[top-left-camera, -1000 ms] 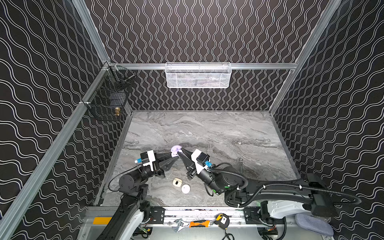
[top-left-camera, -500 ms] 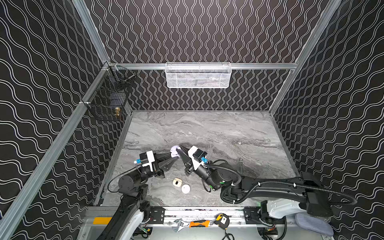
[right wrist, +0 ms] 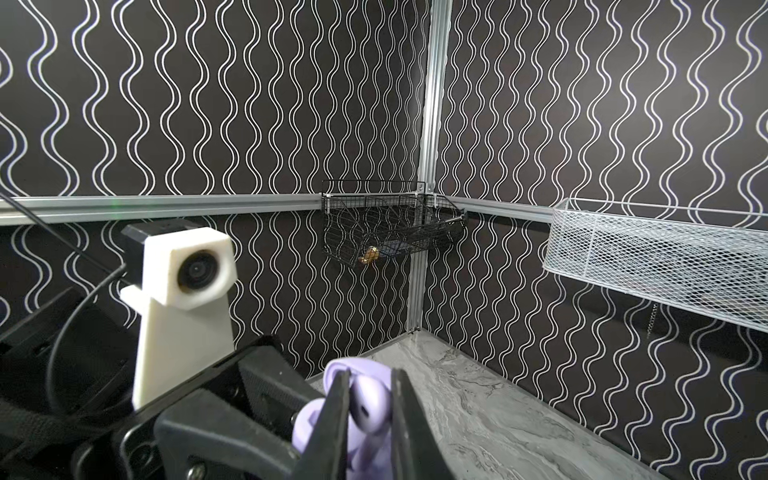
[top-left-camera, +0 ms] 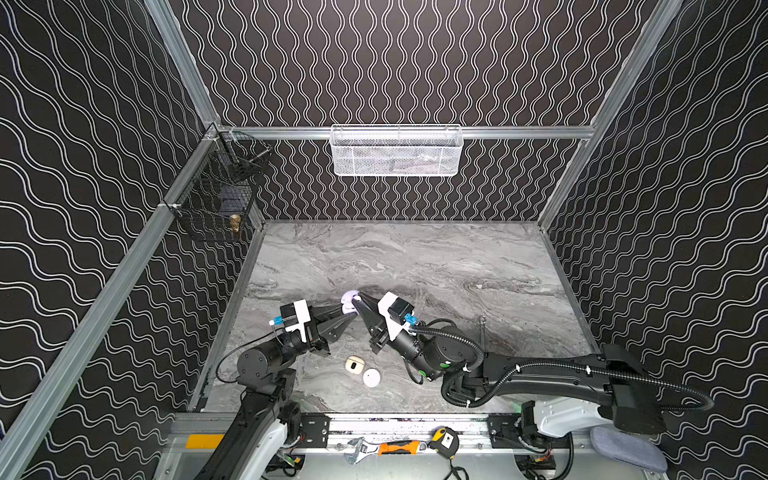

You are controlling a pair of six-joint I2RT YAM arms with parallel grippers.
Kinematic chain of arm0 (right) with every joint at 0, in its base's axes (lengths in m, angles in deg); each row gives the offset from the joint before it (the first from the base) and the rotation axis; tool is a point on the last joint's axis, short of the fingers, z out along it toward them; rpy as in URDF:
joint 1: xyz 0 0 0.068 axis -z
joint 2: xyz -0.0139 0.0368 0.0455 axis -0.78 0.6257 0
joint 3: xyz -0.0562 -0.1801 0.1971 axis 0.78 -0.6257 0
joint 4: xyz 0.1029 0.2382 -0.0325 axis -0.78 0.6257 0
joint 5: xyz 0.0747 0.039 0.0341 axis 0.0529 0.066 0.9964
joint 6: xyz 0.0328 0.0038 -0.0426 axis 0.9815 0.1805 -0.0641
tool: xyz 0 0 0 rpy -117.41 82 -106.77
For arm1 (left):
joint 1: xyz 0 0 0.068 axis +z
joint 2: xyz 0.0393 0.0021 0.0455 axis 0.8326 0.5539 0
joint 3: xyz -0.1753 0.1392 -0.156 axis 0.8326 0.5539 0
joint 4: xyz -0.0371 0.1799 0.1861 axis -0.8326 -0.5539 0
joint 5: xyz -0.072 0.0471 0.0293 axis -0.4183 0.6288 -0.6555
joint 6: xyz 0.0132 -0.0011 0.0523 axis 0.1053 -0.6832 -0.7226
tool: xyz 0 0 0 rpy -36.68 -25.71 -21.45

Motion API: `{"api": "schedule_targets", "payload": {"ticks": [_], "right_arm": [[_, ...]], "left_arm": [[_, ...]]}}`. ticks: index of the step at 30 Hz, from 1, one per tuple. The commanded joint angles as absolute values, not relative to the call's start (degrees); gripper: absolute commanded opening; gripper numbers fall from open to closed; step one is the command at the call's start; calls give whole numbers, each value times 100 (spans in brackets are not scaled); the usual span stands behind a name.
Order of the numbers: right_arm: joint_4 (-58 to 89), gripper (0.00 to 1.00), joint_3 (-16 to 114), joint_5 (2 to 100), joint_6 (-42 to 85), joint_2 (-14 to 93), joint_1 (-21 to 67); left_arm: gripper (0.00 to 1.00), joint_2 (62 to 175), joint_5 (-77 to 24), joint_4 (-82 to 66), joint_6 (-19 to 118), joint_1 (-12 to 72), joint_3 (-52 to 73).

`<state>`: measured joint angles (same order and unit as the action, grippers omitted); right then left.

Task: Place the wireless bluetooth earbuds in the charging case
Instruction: 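Carry the lavender earbud toward the open case held by the left gripper, then lower the lavender earbud into the open case with the right gripper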

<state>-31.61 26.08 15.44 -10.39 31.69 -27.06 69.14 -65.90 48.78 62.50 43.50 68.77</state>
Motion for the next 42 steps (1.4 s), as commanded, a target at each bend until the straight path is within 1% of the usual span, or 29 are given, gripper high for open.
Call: {"api": "schedule_targets", "payload": {"ticks": [1, 7, 10, 13, 16, 18, 22, 25, 28, 31, 36, 38, 41, 42], "right_arm": [[-3318, 4, 2570, 1636, -962, 3177, -2713], [-3341, 4, 2492, 1590, -915, 3205, -2714], [-3383, 6, 2421, 1578, -909, 3204, -2716], [-3440, 16, 2343, 1540, -913, 3186, -2714], [-3442, 25, 2331, 1500, -909, 3184, -2714], [-3424, 35, 2357, 1445, -911, 3198, -2713], [-3432, 44, 2376, 1317, -944, 3222, -2713], [-3425, 58, 2358, 1228, -955, 3176, -2713], [-3352, 65, 2306, 1164, -914, 3025, -2713], [-3221, 67, 2207, 1251, -789, 2794, -2715], [-3088, 67, 2122, 1367, -661, 2580, -2714], [-3038, 66, 2145, 1350, -654, 2591, -2713], [-3058, 59, 2150, 1319, -660, 2639, -2713], [-3055, 58, 2153, 1298, -660, 2647, -2716]], "left_arm": [[0, 6878, -6508, 4921, 6191, 4353, 6825], [0, 6865, -6508, 4958, 6232, 4353, 6811], [0, 6847, -6512, 4943, 6223, 4353, 6808], [0, 6849, -6523, 4967, 6243, 4354, 6818], [0, 6849, -6526, 5032, 6275, 4353, 6830], [0, 6843, -6532, 5033, 6276, 4353, 6825], [0, 6824, -6523, 4993, 6250, 4353, 6826], [0, 6807, -6505, 4930, 6210, 4353, 6828], [0, 6796, -6476, 4812, 6137, 4353, 6825], [0, 6777, -6464, 4756, 6080, 4353, 6836], [0, 6770, -6464, 4690, 6030, 4353, 6816], [0, 6769, -6476, 4699, 6045, 4355, 6801], [0, 6766, -6487, 4730, 6071, 4353, 6805], [0, 6766, -6490, 4728, 6069, 4353, 6809]]}}
